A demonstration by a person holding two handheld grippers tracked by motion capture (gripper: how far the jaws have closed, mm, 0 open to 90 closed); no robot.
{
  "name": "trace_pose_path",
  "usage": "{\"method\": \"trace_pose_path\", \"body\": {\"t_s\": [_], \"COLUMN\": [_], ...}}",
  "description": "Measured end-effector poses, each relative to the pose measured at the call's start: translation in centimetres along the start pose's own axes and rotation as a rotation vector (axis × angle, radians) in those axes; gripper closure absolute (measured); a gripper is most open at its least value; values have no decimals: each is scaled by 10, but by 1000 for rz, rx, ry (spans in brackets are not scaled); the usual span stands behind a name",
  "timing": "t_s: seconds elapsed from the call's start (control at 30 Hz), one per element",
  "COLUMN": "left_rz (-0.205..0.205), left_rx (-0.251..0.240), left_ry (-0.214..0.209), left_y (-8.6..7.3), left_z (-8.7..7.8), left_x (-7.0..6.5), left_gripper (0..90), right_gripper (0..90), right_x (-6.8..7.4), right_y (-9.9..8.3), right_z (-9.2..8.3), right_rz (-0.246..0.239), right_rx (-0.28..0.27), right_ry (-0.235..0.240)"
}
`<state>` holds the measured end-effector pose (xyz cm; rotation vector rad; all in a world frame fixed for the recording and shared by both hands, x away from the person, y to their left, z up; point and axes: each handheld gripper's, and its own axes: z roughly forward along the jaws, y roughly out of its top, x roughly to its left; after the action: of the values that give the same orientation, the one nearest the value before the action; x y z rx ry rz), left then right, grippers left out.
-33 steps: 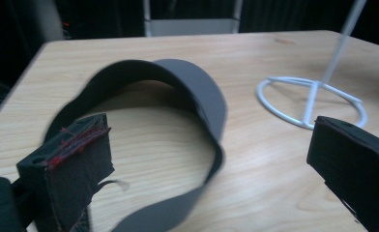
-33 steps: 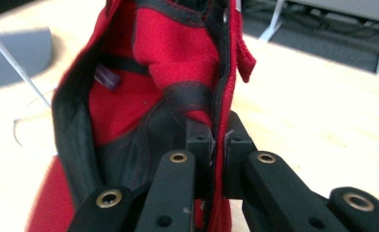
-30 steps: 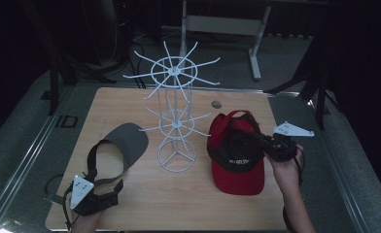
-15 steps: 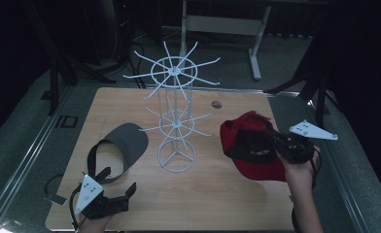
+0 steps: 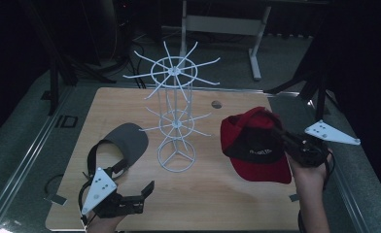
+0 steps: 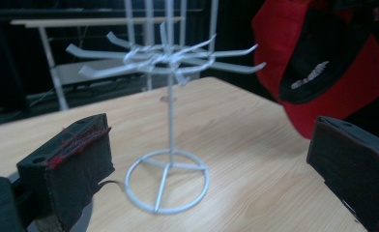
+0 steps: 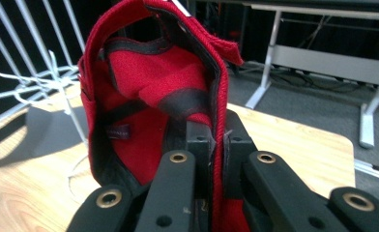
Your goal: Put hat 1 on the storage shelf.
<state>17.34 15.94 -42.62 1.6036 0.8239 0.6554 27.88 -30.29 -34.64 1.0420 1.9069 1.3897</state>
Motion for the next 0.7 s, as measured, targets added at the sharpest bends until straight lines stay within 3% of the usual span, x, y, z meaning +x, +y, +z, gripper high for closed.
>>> {"method": "trace_pose_path", "body": {"t_s": [0.33, 0.7], "left_rz": [22, 44], "left_rx": [0, 10], "left_ry": [-78, -157], "left_y": [26, 46], "left_z": [25, 58], "left_x": [-20, -39], "left_gripper": [43, 47], "right_gripper": [856, 855], "right_x": [10, 19], "right_y": [17, 22], "right_z": [-16, -22], "right_rz": [-8, -12], "right_rx": [-42, -64], "right_ry": [15, 48]}}
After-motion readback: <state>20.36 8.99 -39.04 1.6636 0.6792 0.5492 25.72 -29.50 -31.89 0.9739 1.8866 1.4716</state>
